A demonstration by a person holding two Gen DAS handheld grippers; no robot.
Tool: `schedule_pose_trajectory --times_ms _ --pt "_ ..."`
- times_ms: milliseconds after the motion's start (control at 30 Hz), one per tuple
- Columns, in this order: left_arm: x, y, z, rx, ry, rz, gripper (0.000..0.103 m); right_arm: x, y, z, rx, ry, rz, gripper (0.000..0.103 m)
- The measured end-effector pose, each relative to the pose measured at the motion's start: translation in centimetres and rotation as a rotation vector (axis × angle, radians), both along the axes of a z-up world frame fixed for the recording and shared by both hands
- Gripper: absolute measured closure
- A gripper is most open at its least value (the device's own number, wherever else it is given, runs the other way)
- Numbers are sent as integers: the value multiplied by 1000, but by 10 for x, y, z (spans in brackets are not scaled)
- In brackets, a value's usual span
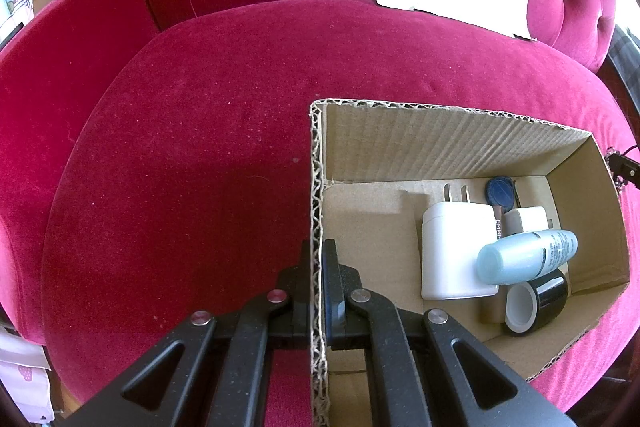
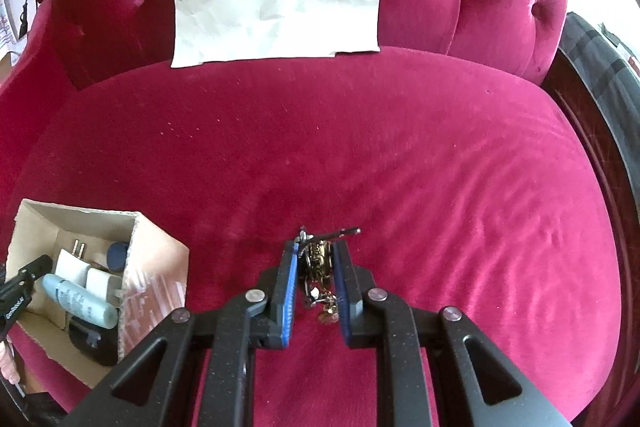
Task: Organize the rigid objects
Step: 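Lift the keychain and carry it over the box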
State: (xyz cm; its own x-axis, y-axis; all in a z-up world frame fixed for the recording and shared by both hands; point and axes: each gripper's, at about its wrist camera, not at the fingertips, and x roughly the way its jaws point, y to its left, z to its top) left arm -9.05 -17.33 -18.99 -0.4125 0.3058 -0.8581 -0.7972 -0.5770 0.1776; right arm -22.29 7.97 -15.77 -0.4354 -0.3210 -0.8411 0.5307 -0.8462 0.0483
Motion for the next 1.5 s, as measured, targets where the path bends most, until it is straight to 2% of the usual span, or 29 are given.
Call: schedule_pose_trajectory --times_ms 633,867,1500 --pt "-1 2 0 -1 5 -12 100 14 -4 32 -31 40 34 86" --pt "-1 2 0 -2 9 -45 100 26 -16 55 -71 75 66 86" --pt "-2 3 0 -1 12 -62 100 64 -54 87 -143 105 167 86"
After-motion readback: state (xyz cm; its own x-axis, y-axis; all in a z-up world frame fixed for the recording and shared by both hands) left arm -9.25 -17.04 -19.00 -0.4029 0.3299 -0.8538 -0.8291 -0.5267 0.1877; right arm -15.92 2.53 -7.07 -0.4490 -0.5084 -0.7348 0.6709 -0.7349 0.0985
